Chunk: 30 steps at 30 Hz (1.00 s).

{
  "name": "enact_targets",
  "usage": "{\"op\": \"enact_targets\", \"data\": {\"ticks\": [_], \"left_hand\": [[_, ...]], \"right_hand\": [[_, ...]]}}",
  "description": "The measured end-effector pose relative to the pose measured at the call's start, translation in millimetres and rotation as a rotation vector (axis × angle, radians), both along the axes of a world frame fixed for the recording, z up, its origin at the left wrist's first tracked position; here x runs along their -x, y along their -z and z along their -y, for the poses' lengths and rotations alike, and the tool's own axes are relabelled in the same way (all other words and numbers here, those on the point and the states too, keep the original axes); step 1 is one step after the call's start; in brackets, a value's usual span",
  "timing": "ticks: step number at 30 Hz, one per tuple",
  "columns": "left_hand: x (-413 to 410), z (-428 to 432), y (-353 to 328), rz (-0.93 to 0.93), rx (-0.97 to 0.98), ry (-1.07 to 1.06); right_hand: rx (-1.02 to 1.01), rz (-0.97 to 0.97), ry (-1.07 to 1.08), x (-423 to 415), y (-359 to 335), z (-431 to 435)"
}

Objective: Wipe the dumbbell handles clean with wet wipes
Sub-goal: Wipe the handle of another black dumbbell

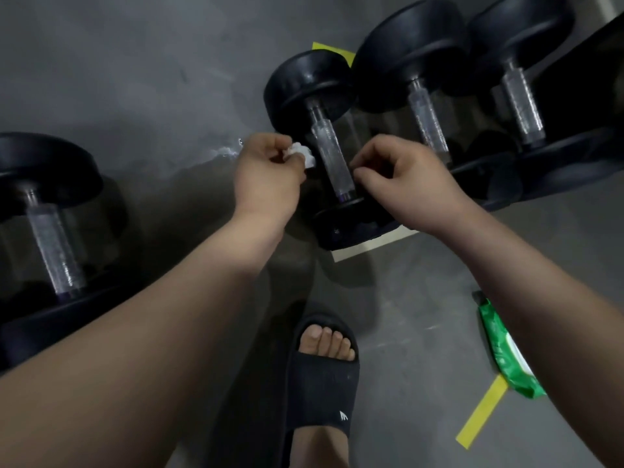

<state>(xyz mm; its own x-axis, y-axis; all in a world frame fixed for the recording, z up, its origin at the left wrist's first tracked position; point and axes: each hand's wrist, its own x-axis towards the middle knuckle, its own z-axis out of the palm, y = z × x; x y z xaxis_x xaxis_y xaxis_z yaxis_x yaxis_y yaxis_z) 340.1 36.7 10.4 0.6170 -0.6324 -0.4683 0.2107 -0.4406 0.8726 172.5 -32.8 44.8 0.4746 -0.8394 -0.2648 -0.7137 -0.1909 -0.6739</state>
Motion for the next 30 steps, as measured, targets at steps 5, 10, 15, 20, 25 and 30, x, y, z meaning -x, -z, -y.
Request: {"op": "enact_targets", "data": {"ticks": [5,10,15,20,25,30], "left_hand": [[8,18,11,0.058,-0.020,0.201],[13,10,18,-0.113,0.030,0.186],[19,19,22,-0.113,-0.021,0.101],[16,50,13,-0.367,-0.049,-0.187],[25,32,11,-0.250,-0.044,0.023],[20,46,14,-0.174,-0.047,0.026]], "right_hand": [[-0.010,-0.006,-0.018,-5,6,4],[0.009,0.002,-0.007,-7,18,-6],[0.066,-0.042,-0.048,-10,22,-7],[0.087,-0.017,-0.048,-9,22,-8],[0.104,0.024,-0.037,-8,21,-9],[0.127,0.049,-0.021,-9,24,-11]]}}
